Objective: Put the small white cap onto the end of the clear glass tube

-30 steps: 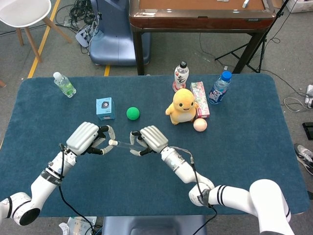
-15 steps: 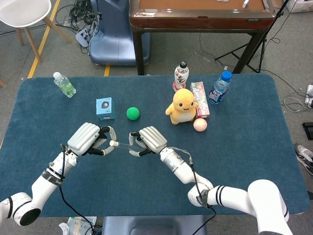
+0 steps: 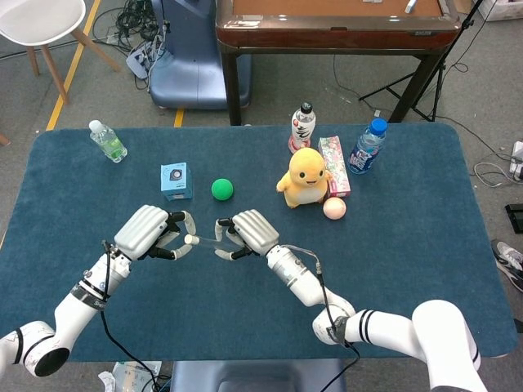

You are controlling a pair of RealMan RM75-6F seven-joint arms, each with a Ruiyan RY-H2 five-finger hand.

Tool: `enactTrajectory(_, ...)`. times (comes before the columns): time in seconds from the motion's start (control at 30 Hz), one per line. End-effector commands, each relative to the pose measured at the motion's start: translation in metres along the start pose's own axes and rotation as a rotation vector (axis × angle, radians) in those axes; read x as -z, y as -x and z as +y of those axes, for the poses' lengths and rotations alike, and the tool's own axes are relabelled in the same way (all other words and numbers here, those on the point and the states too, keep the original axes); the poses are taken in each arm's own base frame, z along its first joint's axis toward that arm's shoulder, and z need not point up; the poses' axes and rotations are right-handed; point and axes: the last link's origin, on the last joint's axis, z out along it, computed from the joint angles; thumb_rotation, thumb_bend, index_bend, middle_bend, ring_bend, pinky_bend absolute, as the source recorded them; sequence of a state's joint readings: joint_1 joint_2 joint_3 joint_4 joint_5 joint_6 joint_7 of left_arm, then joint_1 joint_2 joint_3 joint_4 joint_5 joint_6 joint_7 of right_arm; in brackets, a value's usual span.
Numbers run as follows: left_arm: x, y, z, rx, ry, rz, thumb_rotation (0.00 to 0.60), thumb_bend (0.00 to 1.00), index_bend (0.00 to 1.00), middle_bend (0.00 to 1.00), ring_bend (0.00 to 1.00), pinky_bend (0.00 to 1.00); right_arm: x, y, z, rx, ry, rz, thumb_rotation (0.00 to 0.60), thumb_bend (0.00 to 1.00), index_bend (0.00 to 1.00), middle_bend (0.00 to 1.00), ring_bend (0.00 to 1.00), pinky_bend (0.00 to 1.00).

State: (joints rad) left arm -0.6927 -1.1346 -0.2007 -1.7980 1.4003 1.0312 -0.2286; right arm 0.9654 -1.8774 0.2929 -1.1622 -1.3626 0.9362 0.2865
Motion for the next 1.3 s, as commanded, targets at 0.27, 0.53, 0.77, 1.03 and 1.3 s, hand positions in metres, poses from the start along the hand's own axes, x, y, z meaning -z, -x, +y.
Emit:
enactTrajectory(0.27,-0.0002,0.0001,0.0003,0.032,0.001,-0.003,0.6,0.31,0.54,1.0,1.0,1.0,0.0001,0.0017,-0.0013,-0.019,-0.013,0.014,0.6,0.48,0.62,0.95,1.0,0.97)
enactTrajectory(0.53,0.0,0.0014,0.0008,0.024,0.007,0.0,0.6,0.31,0.54,1.0,1.0,1.0,-0.0002,0.0017,-0.0019,-0.033,-0.012,0.021,0.6,0.48,0.62,0.95,1.0,0.97)
enactTrajectory(0.77,-0.0013,0.0039,0.0016,0.021,0.01,-0.002,0.6,0.31,0.54,1.0,1.0,1.0,-0.0006,-0.0003,-0.0023,-0.04,-0.01,0.029,0.6,0.49,0.62,0.95,1.0,0.97)
enactTrajectory(1.03,-0.0024,0.0058,0.0019,0.016,0.012,-0.002,0.6,0.31,0.54,1.0,1.0,1.0,-0.0005,-0.0008,-0.0019,-0.042,-0.007,0.027,0.6,0.49,0.62,0.95,1.0,0.97)
enactTrajectory(1.3,0.0007,0.0043,-0.0025,-0.017,-0.011,-0.068,0.6,0.29,0.11,1.0,1.0,0.99,0.0055,-0.0048,0.005,0.02,0.015,-0.007,0.6,0.49,0.62,0.95,1.0,0.97)
